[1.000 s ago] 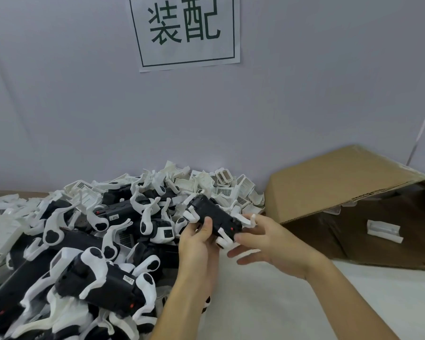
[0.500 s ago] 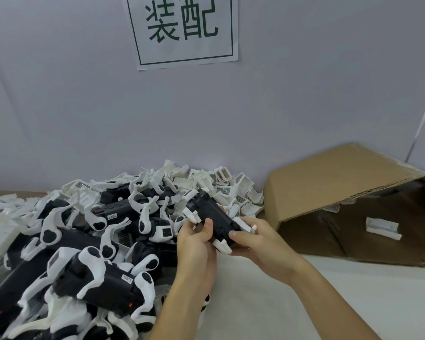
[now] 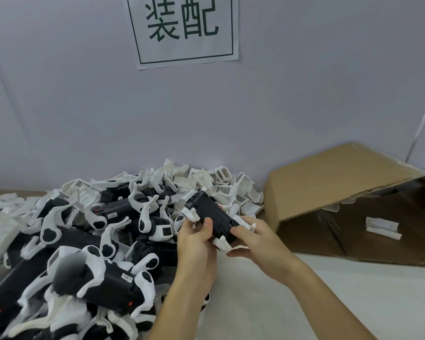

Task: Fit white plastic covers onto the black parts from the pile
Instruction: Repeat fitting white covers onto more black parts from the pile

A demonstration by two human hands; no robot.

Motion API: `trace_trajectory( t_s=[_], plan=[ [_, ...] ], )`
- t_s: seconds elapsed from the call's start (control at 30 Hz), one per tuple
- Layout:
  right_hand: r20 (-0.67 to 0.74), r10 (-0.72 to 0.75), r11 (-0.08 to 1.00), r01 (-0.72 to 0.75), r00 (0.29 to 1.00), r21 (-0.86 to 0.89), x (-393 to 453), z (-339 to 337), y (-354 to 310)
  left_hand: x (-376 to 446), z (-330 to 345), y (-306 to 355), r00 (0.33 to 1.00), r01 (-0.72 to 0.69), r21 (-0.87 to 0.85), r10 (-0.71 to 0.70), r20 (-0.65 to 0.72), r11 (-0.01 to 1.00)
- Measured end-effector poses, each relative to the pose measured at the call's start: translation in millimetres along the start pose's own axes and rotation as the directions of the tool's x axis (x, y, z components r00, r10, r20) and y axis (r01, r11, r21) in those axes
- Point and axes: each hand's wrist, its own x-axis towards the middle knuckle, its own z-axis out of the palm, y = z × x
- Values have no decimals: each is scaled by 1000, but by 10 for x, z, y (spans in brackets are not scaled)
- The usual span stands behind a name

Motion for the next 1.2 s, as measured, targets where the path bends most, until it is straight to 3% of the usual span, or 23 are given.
trace_trajectory(
  t_s=[0.43, 0.7, 0.83, 0.93, 1.07, 1.2],
  plan=[
    [119, -5, 996, -6, 993, 90, -18, -51, 16, 49, -33, -35, 1000, 12, 10, -12, 10, 1000],
    [28, 25, 1000, -24, 999, -11, -18, -28, 10, 73, -56, -85, 1000, -4, 57, 3, 17, 998],
    [-9, 41, 996, -40, 999, 81, -11, -1, 2, 54, -33, -85, 1000, -15, 65, 14, 22, 998],
    [-91, -70, 981, 86, 993, 176, -18, -18, -15, 38, -17, -71, 998, -57, 86, 56, 9, 995],
    [-267, -328, 945, 310, 906, -109, -10, -112, -29, 51, -3, -78, 999, -30, 140, 35, -35, 990],
    [-325, -485, 873, 426, 812, -238, 17, -99, -10, 41, -10, -67, 999, 33, 233, -35, 4, 972]
  ],
)
